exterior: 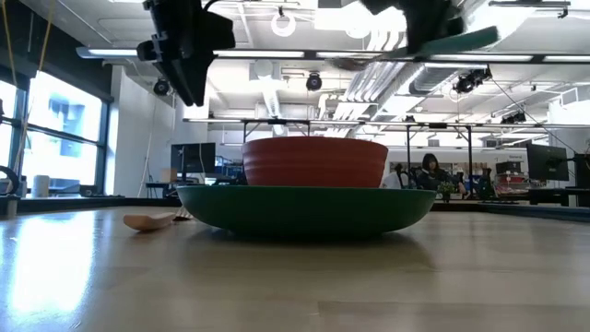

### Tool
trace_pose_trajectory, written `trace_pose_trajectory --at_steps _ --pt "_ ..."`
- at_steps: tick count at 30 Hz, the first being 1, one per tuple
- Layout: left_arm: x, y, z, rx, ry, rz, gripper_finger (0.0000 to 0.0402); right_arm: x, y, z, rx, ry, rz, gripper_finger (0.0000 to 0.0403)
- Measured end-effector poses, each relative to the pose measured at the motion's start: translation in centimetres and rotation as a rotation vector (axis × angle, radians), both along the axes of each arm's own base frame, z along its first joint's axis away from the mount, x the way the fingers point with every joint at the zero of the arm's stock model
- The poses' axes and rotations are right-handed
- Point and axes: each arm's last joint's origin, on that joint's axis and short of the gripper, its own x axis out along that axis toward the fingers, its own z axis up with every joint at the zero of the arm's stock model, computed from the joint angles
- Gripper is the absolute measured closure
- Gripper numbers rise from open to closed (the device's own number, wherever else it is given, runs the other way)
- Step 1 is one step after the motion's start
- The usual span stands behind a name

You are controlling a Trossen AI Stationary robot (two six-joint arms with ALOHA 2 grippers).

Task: Set table place
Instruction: Put the blue spoon into the orange bowl on the green plate

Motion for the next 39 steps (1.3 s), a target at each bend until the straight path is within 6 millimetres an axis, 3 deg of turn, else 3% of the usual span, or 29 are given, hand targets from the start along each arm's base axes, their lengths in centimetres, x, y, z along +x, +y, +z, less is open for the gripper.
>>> trace_pose_trajectory --at_steps 3,8,16,26,39 --pt "-0.2 0.0 0.0 -0.002 0.017 0.0 0.027 3.0 -0.8 -1.3 0.021 0.067 0.126 0.0389" --pt "-0.2 0.0 0.0 -0.002 0.018 0.0 0.027 6.4 -0.8 -3.6 0.072 0.267 0.316 0.0392" --pt "-0.2 0.0 0.0 -0.001 0.023 -0.01 0.027 10.5 -0.2 -5.8 0.128 0.231 0.466 0.0393" --pt "-0.2 0.0 0.0 -0.001 0.026 -0.011 0.027 11.4 0.2 -7.8 0.144 0.271 0.515 0.0393" --pt "-0.4 0.0 0.0 -0.004 0.047 -0.012 0.027 11.3 0.3 -7.9 0.103 0.275 0.552 0.0393"
